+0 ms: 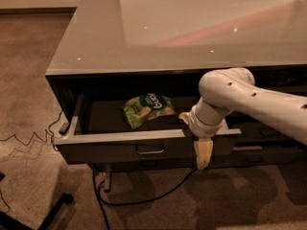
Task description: Open top drawer
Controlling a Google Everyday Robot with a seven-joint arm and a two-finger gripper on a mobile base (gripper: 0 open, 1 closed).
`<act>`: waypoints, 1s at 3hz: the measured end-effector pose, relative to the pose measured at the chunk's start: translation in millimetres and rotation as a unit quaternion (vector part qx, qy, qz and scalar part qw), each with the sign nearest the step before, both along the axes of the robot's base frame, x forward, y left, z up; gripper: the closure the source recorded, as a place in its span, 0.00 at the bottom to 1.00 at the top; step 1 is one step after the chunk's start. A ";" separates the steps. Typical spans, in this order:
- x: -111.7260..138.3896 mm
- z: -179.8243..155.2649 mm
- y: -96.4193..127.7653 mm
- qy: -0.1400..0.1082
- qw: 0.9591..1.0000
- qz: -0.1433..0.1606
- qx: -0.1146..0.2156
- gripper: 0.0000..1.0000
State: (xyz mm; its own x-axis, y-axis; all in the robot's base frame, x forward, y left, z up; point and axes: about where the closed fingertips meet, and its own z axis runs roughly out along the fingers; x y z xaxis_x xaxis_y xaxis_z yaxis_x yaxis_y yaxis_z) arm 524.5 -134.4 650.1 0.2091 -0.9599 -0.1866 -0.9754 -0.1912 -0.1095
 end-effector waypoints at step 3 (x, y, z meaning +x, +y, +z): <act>-33.4 -0.9 -22.7 -0.006 0.998 -0.025 -0.058 0.19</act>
Offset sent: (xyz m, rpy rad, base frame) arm -0.0339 -0.0201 0.0005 -0.1248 -0.0144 -0.0344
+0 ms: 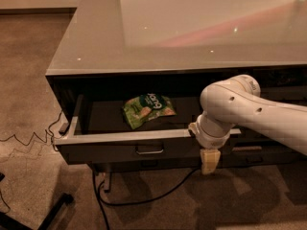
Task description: Open top drawer
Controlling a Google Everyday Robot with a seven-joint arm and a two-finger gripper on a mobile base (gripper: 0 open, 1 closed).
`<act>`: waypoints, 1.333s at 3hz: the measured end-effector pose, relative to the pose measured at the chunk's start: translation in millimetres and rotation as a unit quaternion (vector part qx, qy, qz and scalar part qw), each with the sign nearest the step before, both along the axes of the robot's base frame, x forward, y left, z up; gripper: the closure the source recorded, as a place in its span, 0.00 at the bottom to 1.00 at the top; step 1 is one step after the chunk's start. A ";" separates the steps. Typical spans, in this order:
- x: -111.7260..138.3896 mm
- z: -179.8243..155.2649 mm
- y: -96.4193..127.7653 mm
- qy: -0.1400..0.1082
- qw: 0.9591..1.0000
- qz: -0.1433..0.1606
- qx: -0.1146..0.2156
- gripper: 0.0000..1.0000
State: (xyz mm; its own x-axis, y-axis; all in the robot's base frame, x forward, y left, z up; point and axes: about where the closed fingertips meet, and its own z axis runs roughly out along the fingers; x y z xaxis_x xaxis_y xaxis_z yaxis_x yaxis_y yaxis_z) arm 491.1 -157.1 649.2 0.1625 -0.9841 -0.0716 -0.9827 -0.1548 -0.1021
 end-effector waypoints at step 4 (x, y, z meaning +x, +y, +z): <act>-18.0 22.1 -24.6 -0.003 0.999 -0.028 -0.019 1.00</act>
Offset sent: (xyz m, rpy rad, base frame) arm -0.0330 -0.0448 0.0087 -0.0679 -0.0195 -0.1013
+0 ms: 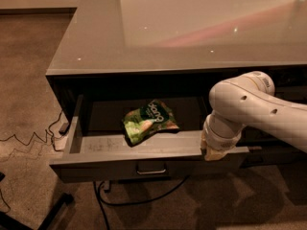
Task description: Open top drawer
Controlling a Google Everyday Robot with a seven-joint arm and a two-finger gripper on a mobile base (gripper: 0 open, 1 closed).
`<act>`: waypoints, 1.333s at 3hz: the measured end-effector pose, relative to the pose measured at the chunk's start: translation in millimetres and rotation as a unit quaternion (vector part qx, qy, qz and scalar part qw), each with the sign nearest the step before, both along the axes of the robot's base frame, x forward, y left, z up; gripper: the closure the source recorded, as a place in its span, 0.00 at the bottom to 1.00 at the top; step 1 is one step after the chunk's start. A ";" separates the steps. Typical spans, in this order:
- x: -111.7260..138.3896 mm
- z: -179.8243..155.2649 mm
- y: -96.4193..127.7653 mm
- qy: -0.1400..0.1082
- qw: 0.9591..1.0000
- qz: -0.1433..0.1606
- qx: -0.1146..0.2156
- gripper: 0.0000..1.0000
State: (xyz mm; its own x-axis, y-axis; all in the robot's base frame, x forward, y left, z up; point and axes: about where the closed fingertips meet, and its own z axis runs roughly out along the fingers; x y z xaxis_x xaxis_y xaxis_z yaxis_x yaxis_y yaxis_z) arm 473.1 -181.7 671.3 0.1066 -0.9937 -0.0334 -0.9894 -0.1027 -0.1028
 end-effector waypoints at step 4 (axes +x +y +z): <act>-27.3 8.5 -9.9 -0.015 1.000 -0.018 -0.008 0.58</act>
Offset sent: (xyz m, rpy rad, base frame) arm -0.0396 -0.0284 0.0229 -0.0501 -0.0755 -0.0819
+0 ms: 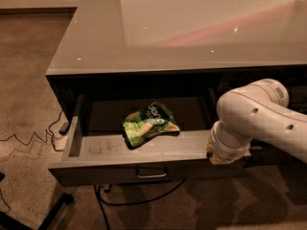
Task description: Open top drawer
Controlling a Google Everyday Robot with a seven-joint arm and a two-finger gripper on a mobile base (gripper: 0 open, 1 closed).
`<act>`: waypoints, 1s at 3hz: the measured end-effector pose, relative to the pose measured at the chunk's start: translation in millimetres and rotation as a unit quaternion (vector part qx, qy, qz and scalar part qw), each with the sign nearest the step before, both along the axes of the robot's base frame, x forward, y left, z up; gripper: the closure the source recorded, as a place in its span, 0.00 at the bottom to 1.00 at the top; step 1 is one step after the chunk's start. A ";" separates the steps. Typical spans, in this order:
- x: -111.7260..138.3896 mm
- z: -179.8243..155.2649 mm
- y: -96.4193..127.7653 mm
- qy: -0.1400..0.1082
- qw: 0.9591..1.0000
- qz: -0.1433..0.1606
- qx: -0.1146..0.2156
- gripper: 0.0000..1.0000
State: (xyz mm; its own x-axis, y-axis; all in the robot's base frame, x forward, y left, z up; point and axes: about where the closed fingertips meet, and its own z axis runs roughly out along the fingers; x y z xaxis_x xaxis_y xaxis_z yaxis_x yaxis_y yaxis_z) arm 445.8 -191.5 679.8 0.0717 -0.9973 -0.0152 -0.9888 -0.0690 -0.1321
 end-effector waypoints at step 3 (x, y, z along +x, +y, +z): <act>-3.1 -2.8 -8.0 0.006 0.999 -0.007 0.031 0.00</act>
Offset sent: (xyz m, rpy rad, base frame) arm -0.0070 -0.0031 0.0040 0.0361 -0.0125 -0.0120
